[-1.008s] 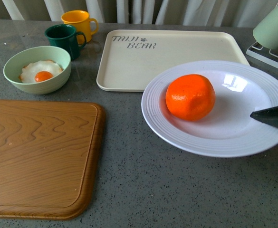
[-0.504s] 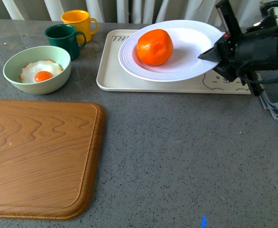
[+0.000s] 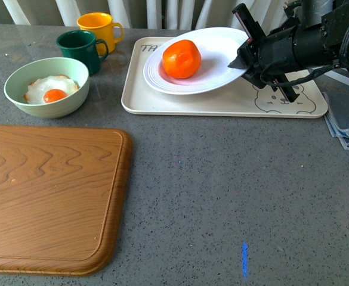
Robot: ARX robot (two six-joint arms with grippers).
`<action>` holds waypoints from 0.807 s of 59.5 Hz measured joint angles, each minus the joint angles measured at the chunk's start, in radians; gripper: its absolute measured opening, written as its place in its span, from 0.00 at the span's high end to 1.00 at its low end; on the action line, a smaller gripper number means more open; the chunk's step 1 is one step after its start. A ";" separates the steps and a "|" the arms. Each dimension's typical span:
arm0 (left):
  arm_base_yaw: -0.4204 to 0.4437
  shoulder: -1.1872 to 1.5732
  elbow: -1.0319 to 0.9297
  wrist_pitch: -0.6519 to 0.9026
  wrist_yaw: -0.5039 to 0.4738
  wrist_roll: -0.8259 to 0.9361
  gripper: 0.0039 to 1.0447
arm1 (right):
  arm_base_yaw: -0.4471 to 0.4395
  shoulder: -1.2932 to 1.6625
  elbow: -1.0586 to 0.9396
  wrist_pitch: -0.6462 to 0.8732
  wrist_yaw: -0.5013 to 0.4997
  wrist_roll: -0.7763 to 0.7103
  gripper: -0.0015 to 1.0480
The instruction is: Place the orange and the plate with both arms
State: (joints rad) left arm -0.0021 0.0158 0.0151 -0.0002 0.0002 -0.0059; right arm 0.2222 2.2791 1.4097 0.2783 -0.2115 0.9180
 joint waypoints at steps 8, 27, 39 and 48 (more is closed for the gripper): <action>0.000 0.000 0.000 0.000 0.000 0.000 0.08 | 0.000 0.010 0.011 -0.008 0.002 -0.010 0.97; 0.000 0.000 0.000 0.000 0.000 0.000 0.08 | -0.013 0.011 -0.062 0.026 0.024 -0.026 0.57; 0.000 0.000 0.000 0.000 0.000 0.000 0.08 | -0.025 -0.042 -0.152 0.075 0.032 -0.056 0.29; 0.000 0.000 0.000 0.000 0.000 0.000 0.08 | -0.026 -0.132 -0.271 0.138 0.034 -0.114 0.10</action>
State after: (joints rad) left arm -0.0021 0.0158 0.0151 -0.0002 0.0002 -0.0059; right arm 0.1959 2.1468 1.1385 0.4168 -0.1772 0.8043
